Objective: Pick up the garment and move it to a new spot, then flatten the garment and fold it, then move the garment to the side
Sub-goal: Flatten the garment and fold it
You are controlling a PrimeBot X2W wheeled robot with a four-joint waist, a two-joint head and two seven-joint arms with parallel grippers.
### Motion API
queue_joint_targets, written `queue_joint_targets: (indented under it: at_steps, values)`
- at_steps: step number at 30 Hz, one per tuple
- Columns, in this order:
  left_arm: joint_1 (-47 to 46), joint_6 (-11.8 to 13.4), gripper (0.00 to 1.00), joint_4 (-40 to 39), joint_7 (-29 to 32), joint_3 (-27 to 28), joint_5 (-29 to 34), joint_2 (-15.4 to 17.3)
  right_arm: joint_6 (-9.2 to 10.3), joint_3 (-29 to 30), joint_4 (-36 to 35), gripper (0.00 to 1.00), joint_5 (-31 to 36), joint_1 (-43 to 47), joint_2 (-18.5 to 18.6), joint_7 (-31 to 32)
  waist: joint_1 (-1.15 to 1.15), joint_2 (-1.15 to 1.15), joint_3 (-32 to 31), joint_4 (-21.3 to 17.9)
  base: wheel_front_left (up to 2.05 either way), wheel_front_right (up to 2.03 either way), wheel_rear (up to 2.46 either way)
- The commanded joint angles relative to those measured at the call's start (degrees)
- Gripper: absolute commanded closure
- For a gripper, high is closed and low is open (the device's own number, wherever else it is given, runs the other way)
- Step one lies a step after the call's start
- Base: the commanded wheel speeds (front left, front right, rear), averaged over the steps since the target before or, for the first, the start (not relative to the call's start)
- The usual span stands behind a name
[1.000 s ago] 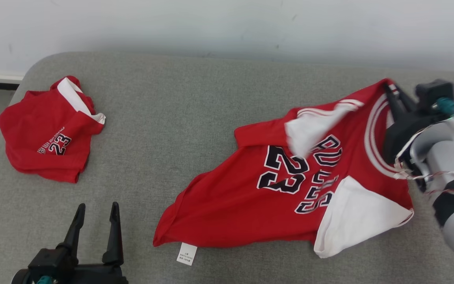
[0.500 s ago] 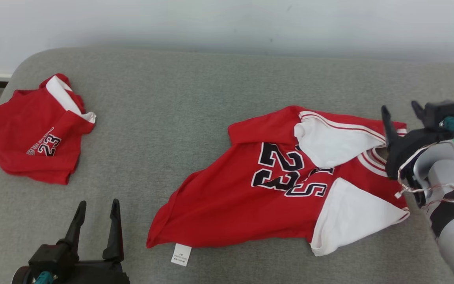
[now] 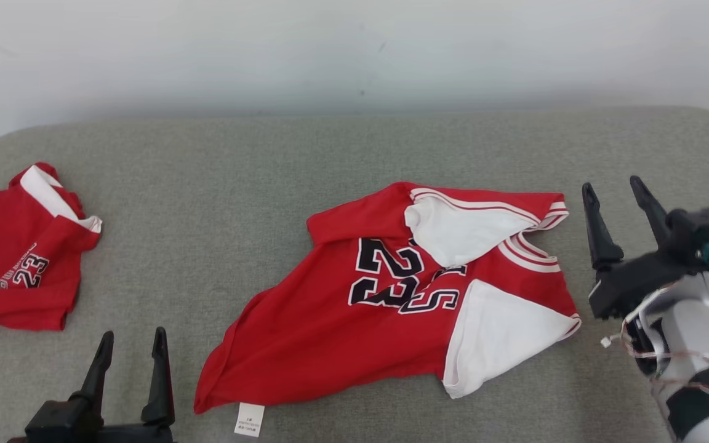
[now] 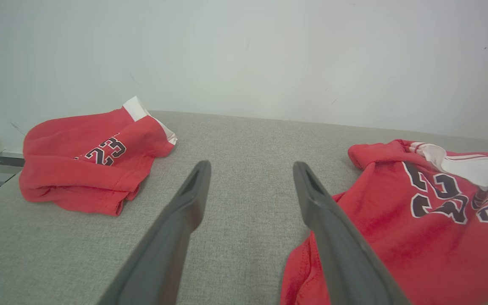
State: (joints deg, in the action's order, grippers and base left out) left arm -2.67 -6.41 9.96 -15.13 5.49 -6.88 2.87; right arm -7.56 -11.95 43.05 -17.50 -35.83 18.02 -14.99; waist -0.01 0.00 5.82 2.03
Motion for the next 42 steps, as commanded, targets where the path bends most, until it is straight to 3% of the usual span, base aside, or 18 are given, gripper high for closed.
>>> queue_joint_targets:
  at_steps: [1, 10, 20, 31, 42]
  values:
    - [1.0, 0.0, 0.0, -0.2, 0.0, 0.4, 0.3, 0.1, 0.15, 0.7, -1.9, 0.0, 0.3, 2.0, -0.5, -0.3, 0.01, 0.0, -1.3, -1.4, 0.0, 0.0, 0.0]
    - [2.8, -0.5, 0.0, -0.3, 0.0, 1.8, 1.1, 0.3, 0.15, 7.6, -20.2, 0.0, 3.3, 19.6, -5.5, -0.2, 0.01, 0.0, -3.4, -2.6, 0.0, 0.0, 0.0]
    - [3.6, -0.6, 0.0, -0.2, 0.0, 2.1, 1.6, 0.3, 0.15, 11.1, -30.1, 0.0, 6.3, 33.1, -11.2, -0.2, 0.01, 0.0, -4.4, -2.4, 0.0, 0.0, 0.0]
    - [3.2, -0.8, 0.0, -0.1, 0.0, 1.8, 1.7, 0.2, 0.15, 7.3, -31.8, 0.0, 7.5, 35.1, -12.6, -0.2, 0.01, 0.0, -4.5, -1.7, 0.0, 0.0, 0.0]
    - [2.1, -0.9, 0.0, 0.2, 0.0, 0.9, 1.1, 0.1, 0.15, -1.0, -25.4, 0.0, 8.6, 32.2, -13.2, 1.4, 0.01, 0.0, -3.2, 0.7, 0.0, 0.0, 0.0]
